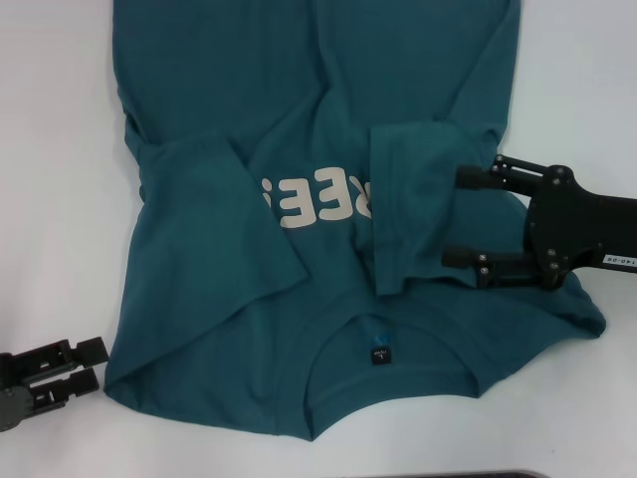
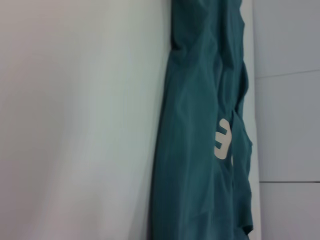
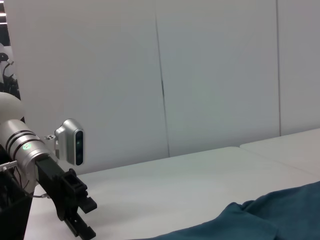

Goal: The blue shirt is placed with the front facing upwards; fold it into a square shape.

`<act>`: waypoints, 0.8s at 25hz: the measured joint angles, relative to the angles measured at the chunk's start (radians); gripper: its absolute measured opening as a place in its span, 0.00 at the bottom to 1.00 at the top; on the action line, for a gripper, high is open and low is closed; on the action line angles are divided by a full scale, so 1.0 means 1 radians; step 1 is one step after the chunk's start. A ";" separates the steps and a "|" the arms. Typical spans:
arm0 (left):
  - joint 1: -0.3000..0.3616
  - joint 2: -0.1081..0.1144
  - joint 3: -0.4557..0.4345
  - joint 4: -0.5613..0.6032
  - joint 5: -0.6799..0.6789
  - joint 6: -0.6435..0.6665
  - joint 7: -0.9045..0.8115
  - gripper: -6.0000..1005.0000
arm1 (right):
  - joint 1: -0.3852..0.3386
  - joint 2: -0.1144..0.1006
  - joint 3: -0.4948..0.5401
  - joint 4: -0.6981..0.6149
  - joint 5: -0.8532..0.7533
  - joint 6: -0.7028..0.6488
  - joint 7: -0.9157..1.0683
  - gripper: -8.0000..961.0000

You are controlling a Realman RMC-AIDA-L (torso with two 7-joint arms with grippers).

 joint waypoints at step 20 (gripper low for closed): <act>-0.017 0.002 0.002 0.033 0.056 -0.059 -0.026 0.72 | 0.017 0.000 0.000 0.006 0.004 0.003 0.000 0.96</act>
